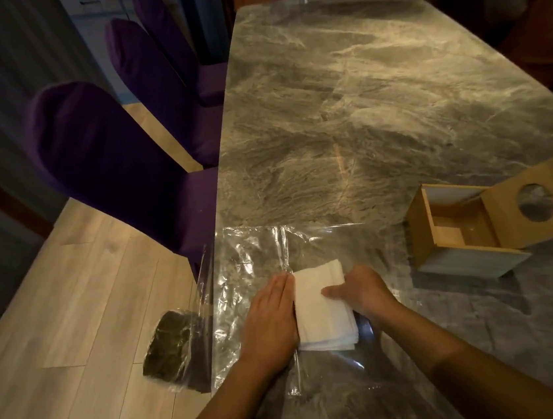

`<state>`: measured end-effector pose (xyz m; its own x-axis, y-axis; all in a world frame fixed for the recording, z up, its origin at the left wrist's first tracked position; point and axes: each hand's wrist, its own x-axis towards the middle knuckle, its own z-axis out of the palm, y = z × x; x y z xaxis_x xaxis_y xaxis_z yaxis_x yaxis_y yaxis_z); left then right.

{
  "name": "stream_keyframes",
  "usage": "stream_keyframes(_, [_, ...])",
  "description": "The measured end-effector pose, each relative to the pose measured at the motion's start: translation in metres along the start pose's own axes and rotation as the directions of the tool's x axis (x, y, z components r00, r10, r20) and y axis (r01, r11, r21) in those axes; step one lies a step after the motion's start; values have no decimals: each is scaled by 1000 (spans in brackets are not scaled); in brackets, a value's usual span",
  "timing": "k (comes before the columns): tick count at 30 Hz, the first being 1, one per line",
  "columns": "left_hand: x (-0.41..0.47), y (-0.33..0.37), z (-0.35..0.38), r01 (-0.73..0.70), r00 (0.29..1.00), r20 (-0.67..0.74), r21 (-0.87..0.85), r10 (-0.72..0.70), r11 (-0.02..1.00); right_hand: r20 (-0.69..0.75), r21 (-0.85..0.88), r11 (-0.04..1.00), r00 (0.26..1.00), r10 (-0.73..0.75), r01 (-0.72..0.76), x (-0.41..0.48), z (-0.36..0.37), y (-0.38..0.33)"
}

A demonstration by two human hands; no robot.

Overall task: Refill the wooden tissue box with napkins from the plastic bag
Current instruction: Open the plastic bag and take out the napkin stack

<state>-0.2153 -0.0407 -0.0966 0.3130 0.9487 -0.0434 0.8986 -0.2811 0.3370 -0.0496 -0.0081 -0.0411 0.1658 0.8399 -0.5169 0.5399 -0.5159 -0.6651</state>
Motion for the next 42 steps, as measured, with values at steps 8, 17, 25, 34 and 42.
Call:
stream_keyframes(8, [0,7,-10,36,999,33,21,-37,999,74,263,964,997,14,-34,-7,-21,5])
stream_keyframes(17, [12,35,-16,76,991,86,253,-101,964,-195,331,919,968,-157,216,-32,-97,-2])
stream_keyframes(25, [52,63,-33,184,955,163,326,-247,927,-133,423,862,960,-245,279,-40,-112,-11])
stream_keyframes(34, [61,62,-41,216,956,106,375,-273,902,-136,342,773,842,-522,535,-54,-124,-31])
stream_keyframes(42, [69,54,-66,315,948,123,-516,-295,797,145,254,808,805,-575,531,-59,-141,-35])
